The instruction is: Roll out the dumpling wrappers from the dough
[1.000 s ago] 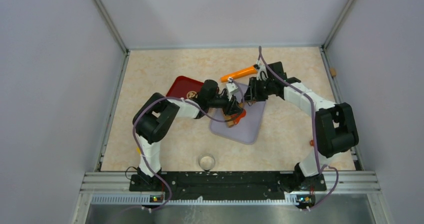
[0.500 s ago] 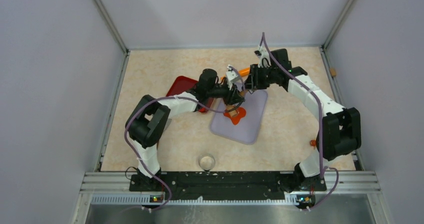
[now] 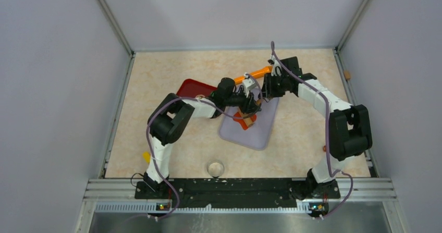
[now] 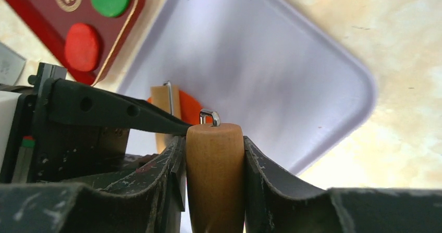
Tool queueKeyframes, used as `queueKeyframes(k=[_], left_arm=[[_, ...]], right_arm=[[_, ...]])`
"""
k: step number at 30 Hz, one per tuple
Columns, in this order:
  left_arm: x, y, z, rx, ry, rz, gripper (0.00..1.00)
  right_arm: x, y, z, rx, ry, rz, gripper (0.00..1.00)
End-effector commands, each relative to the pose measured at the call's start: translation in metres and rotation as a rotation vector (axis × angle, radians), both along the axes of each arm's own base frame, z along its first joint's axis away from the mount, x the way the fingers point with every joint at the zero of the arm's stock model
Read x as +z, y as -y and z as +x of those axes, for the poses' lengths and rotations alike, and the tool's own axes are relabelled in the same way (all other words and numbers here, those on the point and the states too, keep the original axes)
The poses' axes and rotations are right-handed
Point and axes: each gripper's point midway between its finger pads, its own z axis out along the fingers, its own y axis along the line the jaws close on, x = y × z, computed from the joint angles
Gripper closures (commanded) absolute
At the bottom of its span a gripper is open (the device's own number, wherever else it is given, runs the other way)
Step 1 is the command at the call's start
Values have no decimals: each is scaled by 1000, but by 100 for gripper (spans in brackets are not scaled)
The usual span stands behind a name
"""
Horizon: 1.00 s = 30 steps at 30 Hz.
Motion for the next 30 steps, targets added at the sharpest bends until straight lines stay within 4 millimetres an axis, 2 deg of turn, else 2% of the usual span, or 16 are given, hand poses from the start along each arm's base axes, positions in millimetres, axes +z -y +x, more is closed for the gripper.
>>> queueKeyframes(k=[1,7,14,17,22,26,30], left_arm=[[-38,6,27,192,-106,30,100],[-52,32,8,145,-131,21,100],[-57,40,9,137,-147,23,100],[-56,42,9,126,-142,20,100],[-39,47,8,101,-124,-8,100],[-4,47,7,76,-61,-47,100],[39,42,0,48,13,-84,100]], right_arm=[[-41,36,-19,-5,-78,-207,100],[-50,46,-27,-3,-113,-230,100],[-56,74,-24,-71,-138,-246,100],[-51,80,-23,-86,-131,-235,100],[-28,70,-26,-69,-113,-137,100],[-9,56,-40,-21,-140,21,100],[-2,47,-55,-3,-187,126,58]])
